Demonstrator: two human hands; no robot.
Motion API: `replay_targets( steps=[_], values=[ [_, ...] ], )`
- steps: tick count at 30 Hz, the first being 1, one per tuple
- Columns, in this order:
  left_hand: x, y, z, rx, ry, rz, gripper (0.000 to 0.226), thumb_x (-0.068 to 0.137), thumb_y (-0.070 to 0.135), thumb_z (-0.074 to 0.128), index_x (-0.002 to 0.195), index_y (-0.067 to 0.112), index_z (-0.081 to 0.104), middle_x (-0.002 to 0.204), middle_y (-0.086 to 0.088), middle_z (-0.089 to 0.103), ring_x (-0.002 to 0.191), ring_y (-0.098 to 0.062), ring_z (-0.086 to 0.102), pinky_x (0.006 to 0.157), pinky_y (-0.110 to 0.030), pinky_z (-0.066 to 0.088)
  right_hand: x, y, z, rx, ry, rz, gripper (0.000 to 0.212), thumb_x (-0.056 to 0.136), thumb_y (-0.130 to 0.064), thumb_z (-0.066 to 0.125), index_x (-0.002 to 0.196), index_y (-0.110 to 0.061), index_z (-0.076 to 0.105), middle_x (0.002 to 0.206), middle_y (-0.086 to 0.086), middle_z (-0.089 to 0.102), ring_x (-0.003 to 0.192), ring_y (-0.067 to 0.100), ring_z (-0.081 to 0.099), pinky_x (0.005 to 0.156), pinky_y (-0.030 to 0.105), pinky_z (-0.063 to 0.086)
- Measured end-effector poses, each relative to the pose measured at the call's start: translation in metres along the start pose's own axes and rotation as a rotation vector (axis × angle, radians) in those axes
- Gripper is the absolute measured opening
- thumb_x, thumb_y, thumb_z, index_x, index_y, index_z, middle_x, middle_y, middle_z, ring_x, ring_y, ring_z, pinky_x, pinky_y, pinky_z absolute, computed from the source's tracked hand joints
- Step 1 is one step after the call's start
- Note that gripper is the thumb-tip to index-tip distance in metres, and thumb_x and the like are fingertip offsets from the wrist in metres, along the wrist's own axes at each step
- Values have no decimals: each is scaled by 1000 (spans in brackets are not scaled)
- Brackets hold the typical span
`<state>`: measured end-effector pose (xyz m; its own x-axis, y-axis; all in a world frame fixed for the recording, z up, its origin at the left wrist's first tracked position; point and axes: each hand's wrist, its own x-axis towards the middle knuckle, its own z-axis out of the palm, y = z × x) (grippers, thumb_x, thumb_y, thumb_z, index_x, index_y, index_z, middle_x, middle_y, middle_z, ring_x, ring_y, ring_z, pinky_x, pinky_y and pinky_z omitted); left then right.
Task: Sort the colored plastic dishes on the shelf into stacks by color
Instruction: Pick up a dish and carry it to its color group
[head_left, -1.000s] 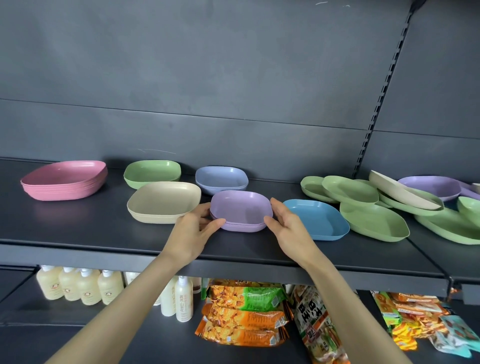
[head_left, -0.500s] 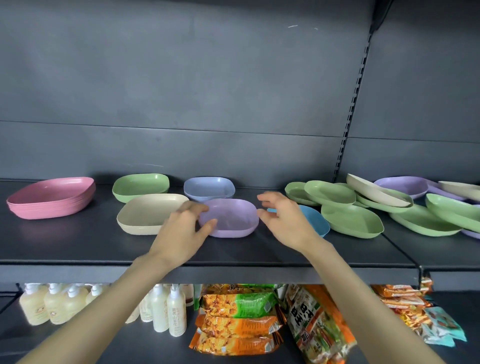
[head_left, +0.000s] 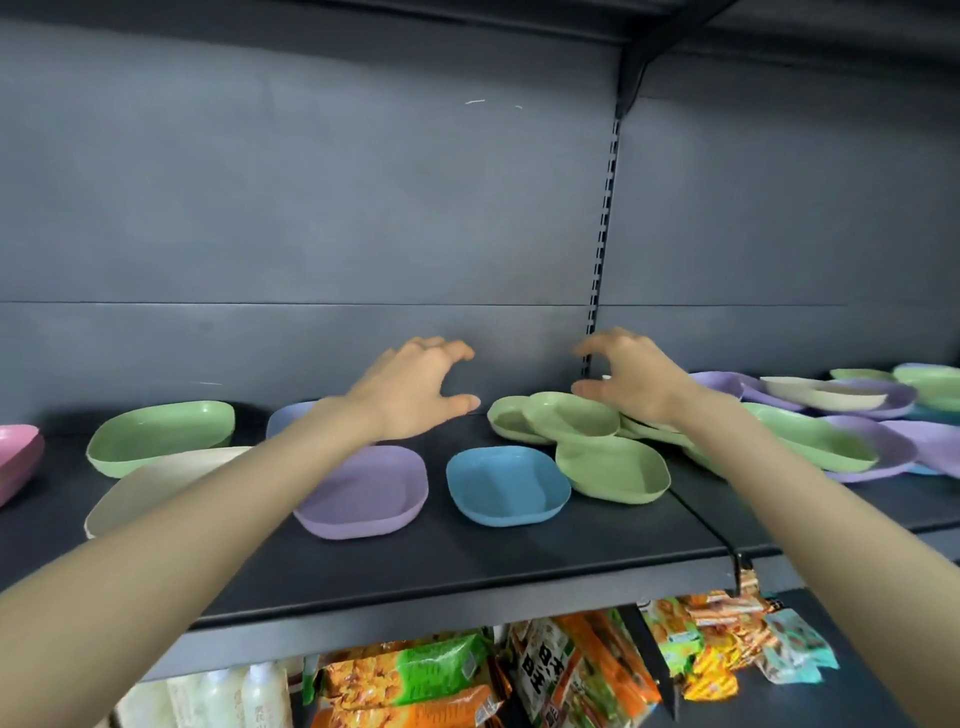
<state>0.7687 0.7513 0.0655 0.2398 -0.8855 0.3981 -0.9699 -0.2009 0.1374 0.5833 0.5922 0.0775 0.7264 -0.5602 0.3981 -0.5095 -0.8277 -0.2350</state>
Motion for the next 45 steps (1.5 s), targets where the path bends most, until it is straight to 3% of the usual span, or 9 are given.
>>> replay_targets(
  steps=[13, 17, 20, 24, 26, 31, 35, 38, 45],
  values=[
    [100, 59, 60, -70, -103, 64, 62, 87, 46, 60, 140, 20, 39, 137, -4, 46, 129, -22, 39, 105, -42, 35, 23, 126, -21, -15, -112, 110, 54, 84, -36, 68, 131, -16, 51, 140, 5, 45, 119, 24, 52, 98, 29, 38],
    [128, 76, 84, -123, -142, 61, 66, 85, 47, 63, 140, 21, 39, 138, -2, 45, 130, -20, 40, 106, -39, 35, 26, 162, -25, 14, -139, 143, 54, 84, -36, 68, 130, -14, 50, 104, -5, 55, 92, 13, 57, 76, 19, 38],
    [142, 87, 103, -185, -170, 51, 71, 81, 50, 67, 140, 22, 39, 138, -1, 44, 129, -18, 41, 107, -34, 35, 33, 188, -23, 6, -128, 140, 54, 84, -38, 68, 130, -16, 52, 121, -1, 53, 115, 17, 49, 84, 19, 31],
    [154, 98, 126, -235, -216, 37, 76, 76, 54, 70, 140, 29, 38, 138, 2, 43, 129, -15, 39, 107, -30, 33, 44, 212, -12, -25, -165, 164, 28, 78, -41, 70, 94, -21, 58, 94, -4, 54, 89, 18, 51, 73, 28, 40],
    [160, 103, 132, -254, -245, 34, 77, 75, 56, 70, 140, 33, 37, 139, 4, 41, 129, -14, 37, 108, -30, 33, 48, 219, -7, -53, -210, 163, 29, 75, -45, 65, 86, -18, 61, 89, -1, 59, 85, 20, 55, 67, 30, 43],
    [168, 110, 145, -237, -259, 32, 66, 76, 59, 66, 134, 37, 43, 138, 6, 42, 129, -15, 36, 106, -29, 32, 56, 226, -1, -99, -258, 134, 36, 84, -41, 62, 110, -15, 64, 114, -1, 61, 110, 23, 55, 87, 33, 43],
    [170, 113, 156, -220, -194, 25, 50, 75, 61, 66, 115, 32, 55, 128, 5, 49, 119, -18, 40, 100, -31, 35, 63, 237, 10, -57, -228, 122, 37, 82, -45, 63, 106, -17, 62, 107, -3, 64, 100, 20, 59, 71, 26, 41],
    [170, 113, 156, -281, -116, 33, 44, 72, 61, 69, 104, 33, 57, 119, 7, 51, 113, -17, 43, 97, -31, 38, 67, 239, 11, -6, -225, 117, 45, 83, -46, 63, 122, -23, 57, 122, -8, 59, 111, 16, 53, 79, 22, 36],
    [158, 85, 126, -474, 25, -18, 35, 68, 48, 79, 92, 29, 63, 103, 10, 63, 104, -7, 55, 97, -29, 44, 78, 215, 4, 398, -204, 70, 66, 75, -62, 58, 128, -23, 54, 116, -16, 60, 113, 7, 55, 92, 21, 41]
  ],
)
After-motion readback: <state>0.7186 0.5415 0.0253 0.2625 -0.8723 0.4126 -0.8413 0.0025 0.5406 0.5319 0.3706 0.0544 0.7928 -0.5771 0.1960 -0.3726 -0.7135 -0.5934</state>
